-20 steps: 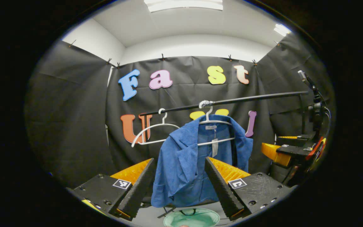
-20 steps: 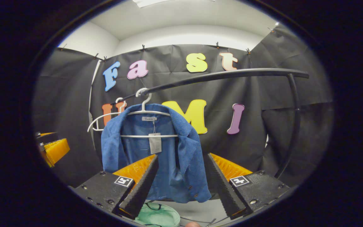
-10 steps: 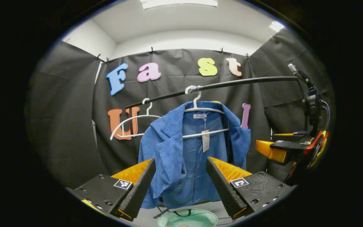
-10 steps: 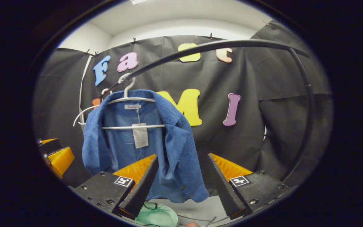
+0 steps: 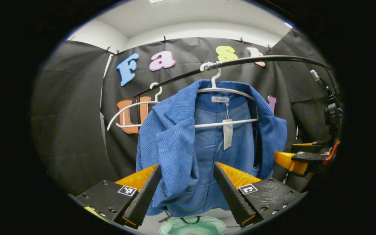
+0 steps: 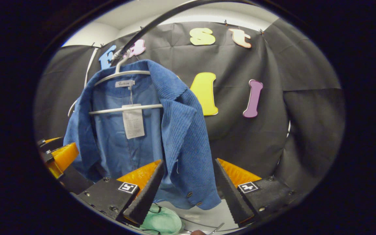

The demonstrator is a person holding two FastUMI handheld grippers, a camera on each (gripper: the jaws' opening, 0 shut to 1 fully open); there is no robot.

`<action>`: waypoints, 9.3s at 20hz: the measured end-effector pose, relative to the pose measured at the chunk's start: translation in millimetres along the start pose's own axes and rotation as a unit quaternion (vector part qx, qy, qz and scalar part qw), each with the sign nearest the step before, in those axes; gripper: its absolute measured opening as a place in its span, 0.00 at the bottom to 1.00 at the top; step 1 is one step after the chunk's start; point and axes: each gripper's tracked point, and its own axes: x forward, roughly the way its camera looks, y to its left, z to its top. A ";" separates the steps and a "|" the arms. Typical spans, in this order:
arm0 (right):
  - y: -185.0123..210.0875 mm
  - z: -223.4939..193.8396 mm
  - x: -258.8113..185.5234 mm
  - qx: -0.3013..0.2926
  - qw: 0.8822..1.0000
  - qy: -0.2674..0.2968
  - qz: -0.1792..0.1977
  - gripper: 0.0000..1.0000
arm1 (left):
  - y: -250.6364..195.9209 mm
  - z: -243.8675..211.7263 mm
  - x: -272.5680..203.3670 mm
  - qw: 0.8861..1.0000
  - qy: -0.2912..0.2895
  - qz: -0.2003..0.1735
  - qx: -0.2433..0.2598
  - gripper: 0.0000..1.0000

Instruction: Grasp the clothes on the hanger with both hands and then place them into the laundry hamper below.

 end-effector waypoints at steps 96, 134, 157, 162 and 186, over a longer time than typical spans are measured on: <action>45.1 -85.6 62.5 0.135 0.969 0.177 0.109 0.06 | 98.7 -29.5 13.3 0.985 0.100 -0.087 -0.109 0.07; 146.2 -315.2 47.1 0.034 0.872 0.463 0.156 0.26 | 30.3 -264.8 15.0 0.925 0.366 -0.052 -0.088 0.11; 86.2 -195.9 -37.8 -0.019 0.953 0.301 0.040 0.88 | 65.6 -236.2 -69.4 0.920 0.389 -0.016 -0.048 0.98; 83.9 -160.4 -77.9 -0.005 0.967 0.253 0.011 0.88 | 60.5 -196.3 -81.4 0.933 0.355 -0.049 -0.029 1.00; -22.1 -50.1 -196.9 -0.015 0.994 0.100 0.049 0.89 | 17.7 -56.6 -187.0 0.964 0.256 0.044 -0.051 0.98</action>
